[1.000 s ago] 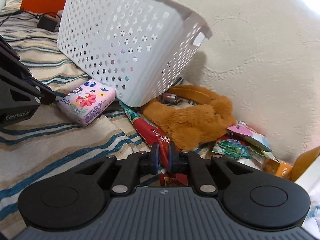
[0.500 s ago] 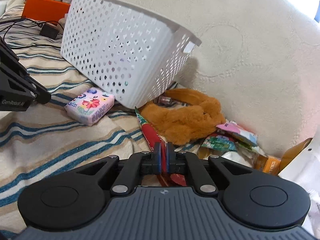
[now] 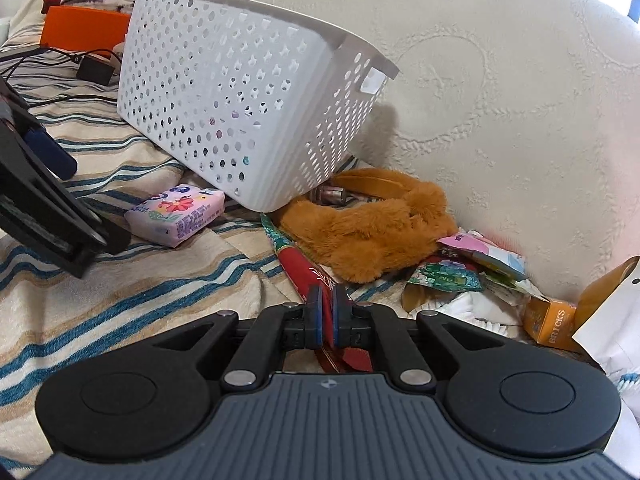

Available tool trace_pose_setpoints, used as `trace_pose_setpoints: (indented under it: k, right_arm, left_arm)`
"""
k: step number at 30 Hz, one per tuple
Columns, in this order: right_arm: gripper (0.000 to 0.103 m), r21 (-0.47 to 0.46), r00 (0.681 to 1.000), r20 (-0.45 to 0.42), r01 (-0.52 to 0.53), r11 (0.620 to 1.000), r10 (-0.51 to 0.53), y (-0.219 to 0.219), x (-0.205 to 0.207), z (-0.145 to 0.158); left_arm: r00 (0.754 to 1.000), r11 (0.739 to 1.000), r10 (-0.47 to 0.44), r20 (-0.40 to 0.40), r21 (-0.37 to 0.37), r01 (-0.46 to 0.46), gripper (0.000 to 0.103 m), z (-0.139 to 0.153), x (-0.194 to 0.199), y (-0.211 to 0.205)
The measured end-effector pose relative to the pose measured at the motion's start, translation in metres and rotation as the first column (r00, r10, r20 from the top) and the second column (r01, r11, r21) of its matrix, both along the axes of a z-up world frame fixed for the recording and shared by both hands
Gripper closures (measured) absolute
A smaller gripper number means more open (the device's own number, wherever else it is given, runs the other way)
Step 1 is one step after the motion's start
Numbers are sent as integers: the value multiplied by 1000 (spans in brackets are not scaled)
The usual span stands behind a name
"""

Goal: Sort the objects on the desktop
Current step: 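Lift the red snack packet upright with the right gripper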

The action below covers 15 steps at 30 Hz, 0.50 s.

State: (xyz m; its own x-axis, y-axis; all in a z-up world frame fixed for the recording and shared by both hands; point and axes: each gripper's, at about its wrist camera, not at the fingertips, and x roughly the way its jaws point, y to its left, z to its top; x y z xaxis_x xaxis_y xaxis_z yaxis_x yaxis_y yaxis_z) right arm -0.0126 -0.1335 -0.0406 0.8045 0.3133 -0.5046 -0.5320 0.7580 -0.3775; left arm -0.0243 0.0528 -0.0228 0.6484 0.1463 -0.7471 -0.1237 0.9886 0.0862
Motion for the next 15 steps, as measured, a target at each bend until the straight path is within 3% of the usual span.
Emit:
trace_pose_setpoints:
  k: [6,9,15]
  right_arm:
    - [97,-10,1000,5,-1,1000,1,0,1,0]
    - [97,-18,1000,6,2,1000,-2,1,1,-1]
    - [92,-68,1000,-4,9,998,-9,7,9,-6]
  left_arm:
    - [998,998,56,-2,41,-56,15,-8,31,-8]
    - [997,997,68,-33,39,-66,21,-16,48,-12]
    - [995,994,97,-28,57,-95,24,-26,58,-15]
